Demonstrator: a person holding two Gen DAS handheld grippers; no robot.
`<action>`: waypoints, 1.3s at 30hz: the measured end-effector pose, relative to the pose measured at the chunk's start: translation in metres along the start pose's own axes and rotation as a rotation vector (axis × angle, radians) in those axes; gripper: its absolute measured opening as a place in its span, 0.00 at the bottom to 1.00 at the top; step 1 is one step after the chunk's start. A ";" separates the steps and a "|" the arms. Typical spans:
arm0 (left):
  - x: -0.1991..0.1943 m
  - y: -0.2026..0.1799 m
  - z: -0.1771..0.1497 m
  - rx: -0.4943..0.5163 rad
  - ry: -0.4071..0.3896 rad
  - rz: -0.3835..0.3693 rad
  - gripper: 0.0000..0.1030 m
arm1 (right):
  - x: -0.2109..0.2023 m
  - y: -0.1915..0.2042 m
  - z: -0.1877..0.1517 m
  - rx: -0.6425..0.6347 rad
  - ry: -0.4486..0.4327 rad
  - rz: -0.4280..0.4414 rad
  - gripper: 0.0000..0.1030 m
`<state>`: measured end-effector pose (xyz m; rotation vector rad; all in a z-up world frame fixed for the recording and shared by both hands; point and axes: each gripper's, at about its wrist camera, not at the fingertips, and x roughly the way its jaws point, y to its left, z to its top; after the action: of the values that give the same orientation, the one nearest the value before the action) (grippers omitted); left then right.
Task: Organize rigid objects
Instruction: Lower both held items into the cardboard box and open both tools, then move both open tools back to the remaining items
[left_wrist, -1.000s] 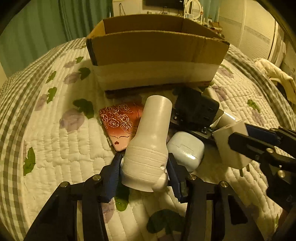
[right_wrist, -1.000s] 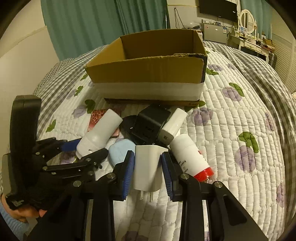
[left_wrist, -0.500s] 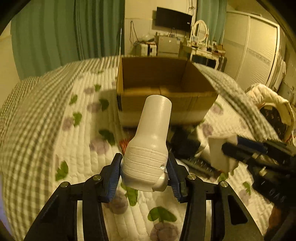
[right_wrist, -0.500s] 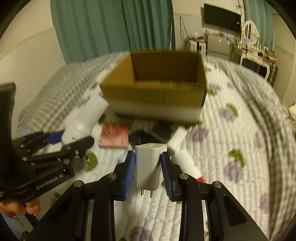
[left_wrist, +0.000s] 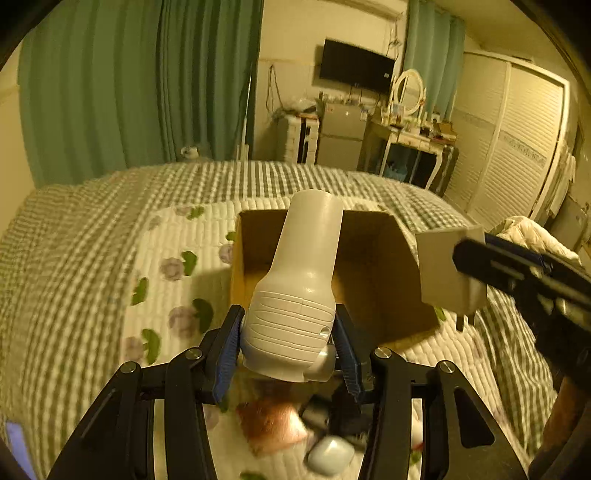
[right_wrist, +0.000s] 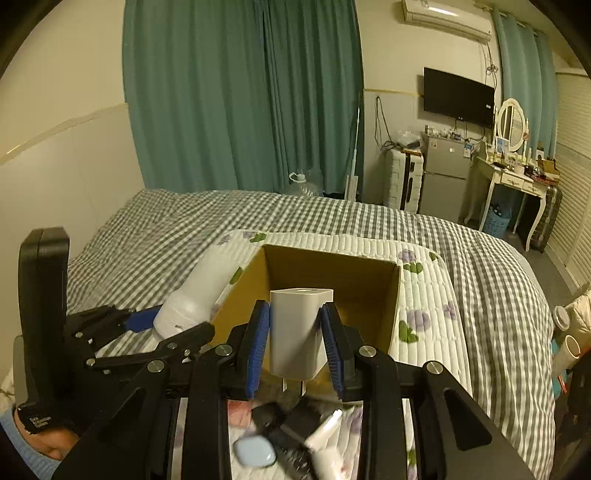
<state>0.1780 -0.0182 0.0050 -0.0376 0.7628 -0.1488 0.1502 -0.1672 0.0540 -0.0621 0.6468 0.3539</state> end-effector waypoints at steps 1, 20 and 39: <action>0.012 -0.001 0.004 -0.002 0.012 0.001 0.47 | 0.009 -0.005 0.000 0.000 0.011 -0.006 0.28; 0.083 -0.014 -0.004 0.009 0.060 0.013 0.63 | 0.111 -0.060 -0.025 0.058 0.125 -0.002 0.28; -0.065 -0.027 -0.029 0.019 -0.047 0.036 0.74 | -0.047 -0.037 -0.024 -0.029 0.065 -0.055 0.62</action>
<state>0.1084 -0.0344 0.0310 -0.0097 0.7146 -0.1203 0.1142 -0.2197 0.0615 -0.1191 0.7028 0.3088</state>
